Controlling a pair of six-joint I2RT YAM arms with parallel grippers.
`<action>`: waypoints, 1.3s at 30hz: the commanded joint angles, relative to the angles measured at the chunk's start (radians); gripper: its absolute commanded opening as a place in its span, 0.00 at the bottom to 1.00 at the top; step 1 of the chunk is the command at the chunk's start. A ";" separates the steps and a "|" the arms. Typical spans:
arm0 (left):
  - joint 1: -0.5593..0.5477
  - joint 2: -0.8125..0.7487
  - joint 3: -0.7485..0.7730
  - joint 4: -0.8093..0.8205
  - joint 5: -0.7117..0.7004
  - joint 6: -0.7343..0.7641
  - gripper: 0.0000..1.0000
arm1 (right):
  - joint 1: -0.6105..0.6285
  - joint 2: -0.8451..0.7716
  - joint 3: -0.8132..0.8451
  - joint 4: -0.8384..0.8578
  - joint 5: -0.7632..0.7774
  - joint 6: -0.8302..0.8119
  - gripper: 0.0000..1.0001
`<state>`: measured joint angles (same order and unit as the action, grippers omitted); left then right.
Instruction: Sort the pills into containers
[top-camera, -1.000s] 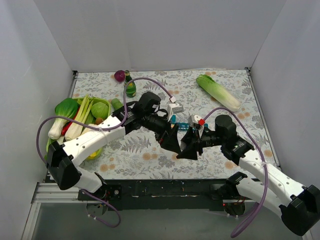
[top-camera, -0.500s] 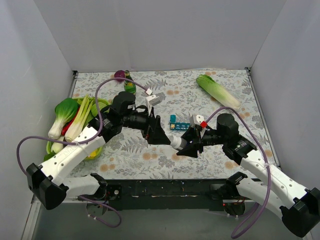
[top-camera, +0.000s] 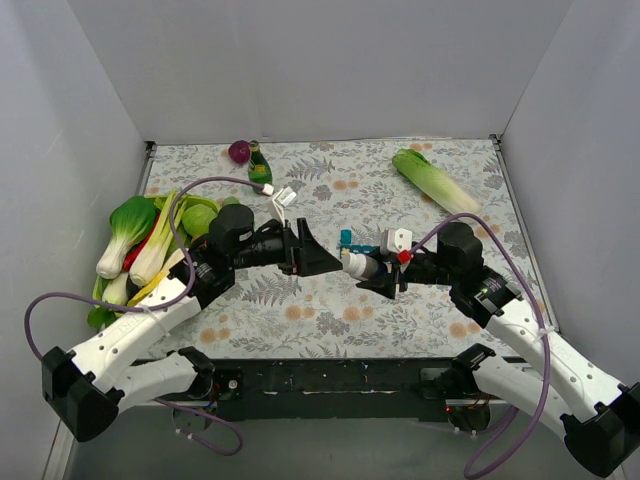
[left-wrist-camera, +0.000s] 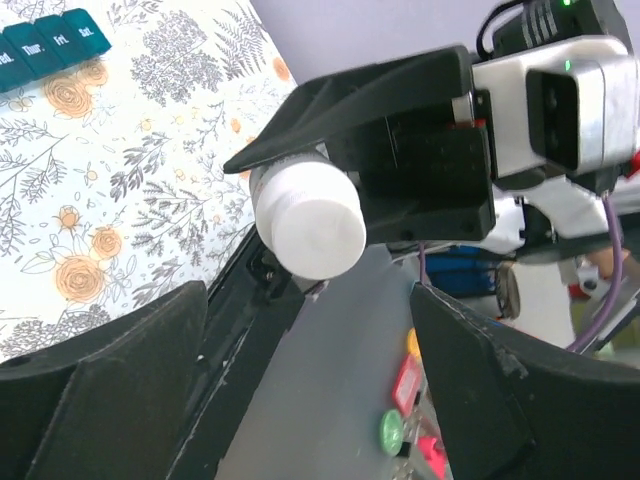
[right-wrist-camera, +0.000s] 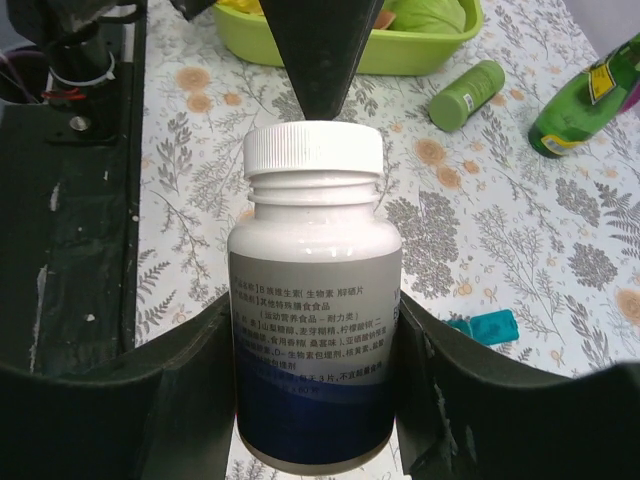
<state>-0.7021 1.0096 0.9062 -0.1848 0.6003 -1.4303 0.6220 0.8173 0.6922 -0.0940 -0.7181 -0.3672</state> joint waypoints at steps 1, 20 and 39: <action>-0.036 0.065 0.055 0.045 -0.114 -0.128 0.80 | 0.004 0.000 0.049 0.004 0.060 -0.061 0.02; -0.091 0.162 0.109 -0.010 -0.155 -0.199 0.57 | 0.005 -0.003 0.021 0.008 0.069 -0.045 0.03; -0.091 0.225 0.129 0.002 0.044 -0.078 0.27 | 0.007 0.010 0.032 -0.018 0.036 -0.047 0.02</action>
<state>-0.7853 1.2140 1.0019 -0.1810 0.5182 -1.5887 0.6228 0.8246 0.6918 -0.1505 -0.6426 -0.4187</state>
